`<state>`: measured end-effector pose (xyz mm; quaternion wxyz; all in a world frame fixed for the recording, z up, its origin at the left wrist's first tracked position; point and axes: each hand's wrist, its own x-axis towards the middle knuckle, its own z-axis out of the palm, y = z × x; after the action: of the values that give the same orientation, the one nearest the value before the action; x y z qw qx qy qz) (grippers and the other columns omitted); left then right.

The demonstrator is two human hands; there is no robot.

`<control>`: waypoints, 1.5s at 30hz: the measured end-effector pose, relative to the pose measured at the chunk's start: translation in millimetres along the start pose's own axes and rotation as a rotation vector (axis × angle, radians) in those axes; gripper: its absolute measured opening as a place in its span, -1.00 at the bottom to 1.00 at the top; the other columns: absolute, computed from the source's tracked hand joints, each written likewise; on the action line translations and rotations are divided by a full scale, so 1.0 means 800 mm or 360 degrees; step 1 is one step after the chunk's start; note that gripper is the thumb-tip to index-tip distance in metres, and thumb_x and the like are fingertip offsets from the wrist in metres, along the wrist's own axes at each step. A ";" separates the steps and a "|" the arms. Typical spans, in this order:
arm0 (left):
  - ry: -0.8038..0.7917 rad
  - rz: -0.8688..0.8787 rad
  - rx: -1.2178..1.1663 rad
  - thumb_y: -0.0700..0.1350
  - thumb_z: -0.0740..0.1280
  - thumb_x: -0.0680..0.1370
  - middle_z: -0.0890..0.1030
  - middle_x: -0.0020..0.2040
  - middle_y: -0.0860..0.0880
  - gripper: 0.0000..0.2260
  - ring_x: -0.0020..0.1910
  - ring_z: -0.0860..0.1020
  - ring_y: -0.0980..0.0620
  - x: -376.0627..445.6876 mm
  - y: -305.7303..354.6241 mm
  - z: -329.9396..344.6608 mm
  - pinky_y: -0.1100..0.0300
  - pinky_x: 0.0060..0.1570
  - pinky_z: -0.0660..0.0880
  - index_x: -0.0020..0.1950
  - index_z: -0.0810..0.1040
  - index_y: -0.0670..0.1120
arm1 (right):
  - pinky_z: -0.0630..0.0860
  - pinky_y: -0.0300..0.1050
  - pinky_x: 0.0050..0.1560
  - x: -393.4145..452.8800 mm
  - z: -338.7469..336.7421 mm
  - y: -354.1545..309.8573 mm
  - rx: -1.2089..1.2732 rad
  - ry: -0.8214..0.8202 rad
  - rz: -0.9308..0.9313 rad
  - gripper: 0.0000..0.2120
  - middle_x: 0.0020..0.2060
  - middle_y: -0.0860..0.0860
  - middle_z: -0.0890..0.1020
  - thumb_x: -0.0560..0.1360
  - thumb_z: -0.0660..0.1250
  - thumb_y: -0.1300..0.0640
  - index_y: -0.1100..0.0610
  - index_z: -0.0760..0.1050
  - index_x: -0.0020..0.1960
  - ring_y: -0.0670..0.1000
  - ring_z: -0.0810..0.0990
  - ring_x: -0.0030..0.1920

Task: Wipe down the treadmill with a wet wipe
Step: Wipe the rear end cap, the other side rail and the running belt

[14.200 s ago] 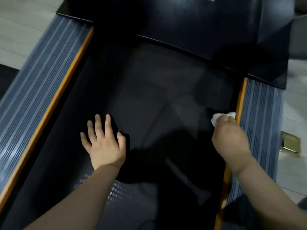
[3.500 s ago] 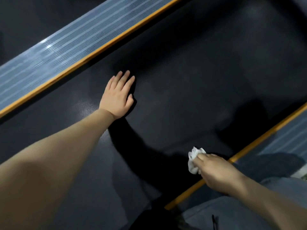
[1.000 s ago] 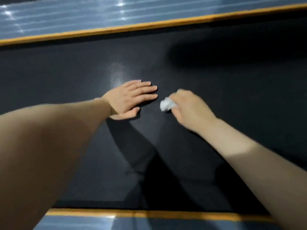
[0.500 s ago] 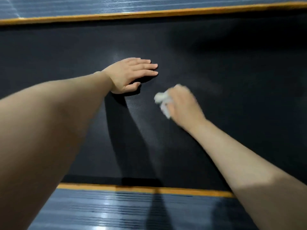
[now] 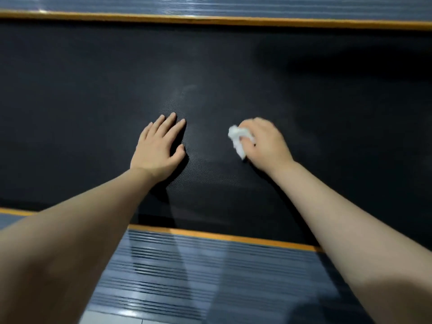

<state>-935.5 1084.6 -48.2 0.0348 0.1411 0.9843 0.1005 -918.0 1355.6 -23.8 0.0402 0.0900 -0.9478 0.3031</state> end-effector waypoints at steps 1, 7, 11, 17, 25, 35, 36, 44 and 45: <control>-0.0002 -0.0003 -0.0011 0.15 0.03 0.53 0.15 0.61 0.02 -0.41 0.60 0.04 -0.01 -0.001 -0.001 0.000 0.01 0.56 -0.04 0.59 0.21 0.10 | 0.42 -0.02 -0.07 -0.024 0.002 -0.011 0.0008 -0.0188 -0.0216 -0.84 -0.27 0.01 0.55 0.41 0.23 0.18 0.17 0.57 -0.12 0.14 0.53 -0.16; -0.0038 -0.0031 -0.0030 0.14 0.04 0.53 0.14 0.61 0.05 -0.41 0.60 0.03 0.01 -0.001 -0.004 -0.001 0.05 0.56 -0.07 0.59 0.19 0.12 | 0.43 -0.12 -0.02 -0.131 -0.016 -0.042 0.0047 -0.0987 -0.0714 -0.81 -0.20 -0.12 0.51 0.46 0.24 0.08 -0.01 0.55 0.04 -0.05 0.43 -0.13; -0.0017 -0.0027 -0.0024 0.15 0.02 0.52 0.14 0.61 0.05 -0.40 0.60 0.02 0.02 -0.001 -0.005 0.000 0.05 0.56 -0.07 0.59 0.19 0.13 | 0.42 -0.08 -0.25 -0.050 -0.004 -0.021 -0.0427 -0.0724 -0.0988 -0.89 -0.31 -0.06 0.53 0.43 0.26 -0.01 -0.02 0.52 -0.14 0.05 0.53 -0.25; 0.0041 -0.0026 -0.0084 0.10 0.07 0.54 0.16 0.61 0.05 -0.43 0.60 0.04 0.02 -0.002 -0.007 0.002 0.07 0.56 -0.07 0.58 0.22 0.12 | 0.40 0.00 -0.12 0.019 -0.012 0.008 -0.0407 -0.0007 0.0314 -0.82 -0.19 0.08 0.58 0.45 0.17 0.11 0.15 0.52 -0.13 0.19 0.53 -0.14; 0.0064 -0.0008 -0.0141 0.06 0.08 0.54 0.22 0.59 0.02 -0.45 0.59 0.09 -0.02 -0.004 -0.008 0.001 0.04 0.56 -0.02 0.56 0.28 0.09 | 0.34 -0.30 -0.03 -0.146 -0.001 -0.061 0.0185 -0.0893 -0.0359 -0.87 -0.22 -0.24 0.50 0.53 0.31 0.08 -0.02 0.61 0.04 -0.19 0.40 -0.14; 0.0098 0.0007 -0.0141 0.07 0.08 0.53 0.23 0.58 0.01 -0.44 0.59 0.11 -0.03 -0.004 -0.006 -0.001 0.03 0.56 -0.01 0.55 0.29 0.08 | 0.35 -0.07 -0.19 -0.066 0.020 -0.034 -0.0373 -0.0487 -0.0836 -0.79 -0.27 -0.03 0.53 0.42 0.18 0.00 0.04 0.56 -0.15 0.06 0.50 -0.20; 0.0104 0.0006 -0.0156 0.06 0.08 0.53 0.24 0.58 0.00 -0.45 0.58 0.11 -0.03 -0.004 -0.006 -0.001 0.03 0.56 -0.01 0.55 0.30 0.07 | 0.34 -0.05 -0.22 -0.047 0.020 -0.028 -0.0524 -0.0276 -0.0715 -0.81 -0.29 0.01 0.53 0.40 0.17 0.03 0.05 0.53 -0.19 0.10 0.52 -0.22; 0.0070 -0.0002 -0.0099 0.00 0.07 0.50 0.27 0.57 -0.03 -0.43 0.57 0.15 -0.07 -0.002 -0.002 -0.002 0.01 0.55 0.02 0.53 0.33 0.02 | 0.42 0.06 -0.16 -0.015 0.030 -0.035 -0.0414 0.0051 -0.0199 -0.87 -0.25 0.12 0.56 0.44 0.22 0.15 0.16 0.53 -0.14 0.21 0.53 -0.20; 0.0052 -0.0007 -0.0080 0.01 0.06 0.50 0.26 0.57 -0.02 -0.43 0.58 0.14 -0.07 -0.002 -0.002 -0.003 0.00 0.55 0.02 0.53 0.32 0.02 | 0.43 0.06 -0.20 -0.043 0.034 -0.047 -0.0301 -0.0054 -0.0408 -0.85 -0.26 0.11 0.56 0.44 0.24 0.11 0.15 0.55 -0.14 0.20 0.53 -0.23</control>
<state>-934.5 1082.3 -46.5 0.0225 0.1364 0.9822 0.1273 -877.6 1314.6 -29.5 0.0709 0.2113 -0.9534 0.2032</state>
